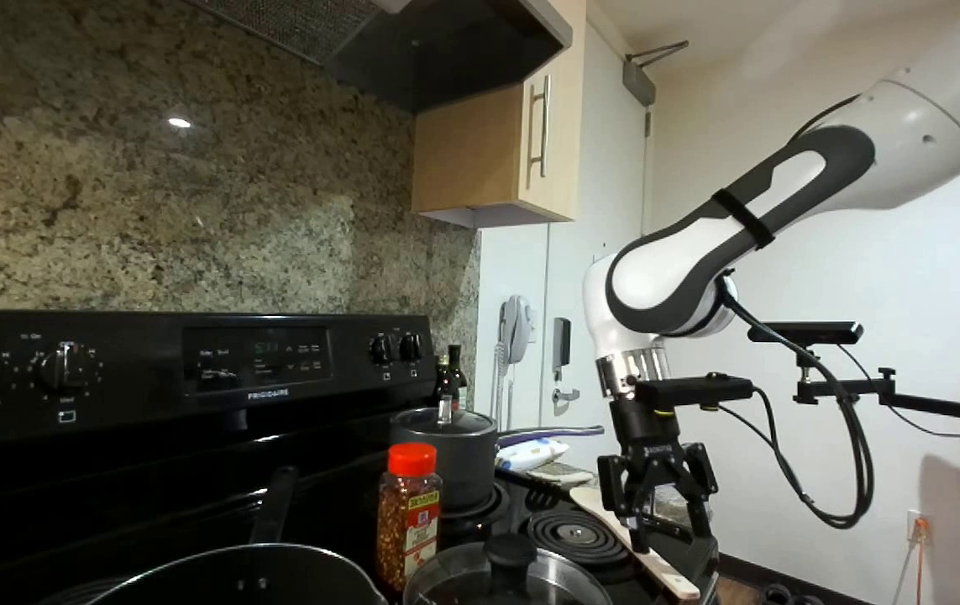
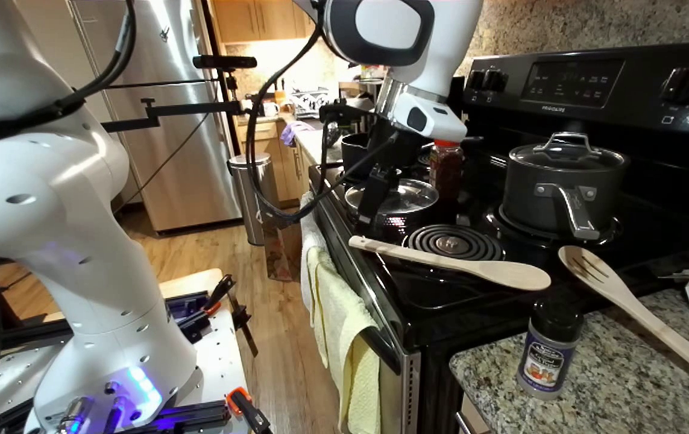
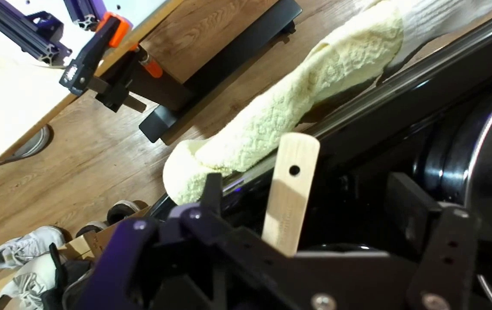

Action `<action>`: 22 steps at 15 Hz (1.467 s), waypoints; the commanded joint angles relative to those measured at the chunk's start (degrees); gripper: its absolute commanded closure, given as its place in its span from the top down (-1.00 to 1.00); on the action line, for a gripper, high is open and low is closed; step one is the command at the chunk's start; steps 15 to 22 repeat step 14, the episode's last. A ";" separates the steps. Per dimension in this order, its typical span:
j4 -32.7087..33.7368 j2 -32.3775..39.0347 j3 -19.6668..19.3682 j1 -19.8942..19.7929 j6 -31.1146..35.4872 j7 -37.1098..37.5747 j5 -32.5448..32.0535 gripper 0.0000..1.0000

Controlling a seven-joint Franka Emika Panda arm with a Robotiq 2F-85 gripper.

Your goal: Take the spoon out of the left black pot and put it on the stove

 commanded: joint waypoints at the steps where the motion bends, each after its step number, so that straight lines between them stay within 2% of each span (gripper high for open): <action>1: -2.57 -8.87 1.13 -0.28 -5.24 4.42 0.05 1.00; 4: -3.84 -15.93 2.47 -0.63 -7.63 6.77 0.90 1.00; 7: -6.18 -22.32 4.35 -0.10 -8.16 1.86 -1.25 1.00; 11: -8.69 -27.55 7.53 0.60 -7.54 -0.25 -1.04 1.00; 12: -6.50 -24.68 6.89 -0.53 -8.32 1.04 0.10 1.00; 22: -6.93 -25.74 7.41 -0.45 -8.32 1.05 0.13 1.00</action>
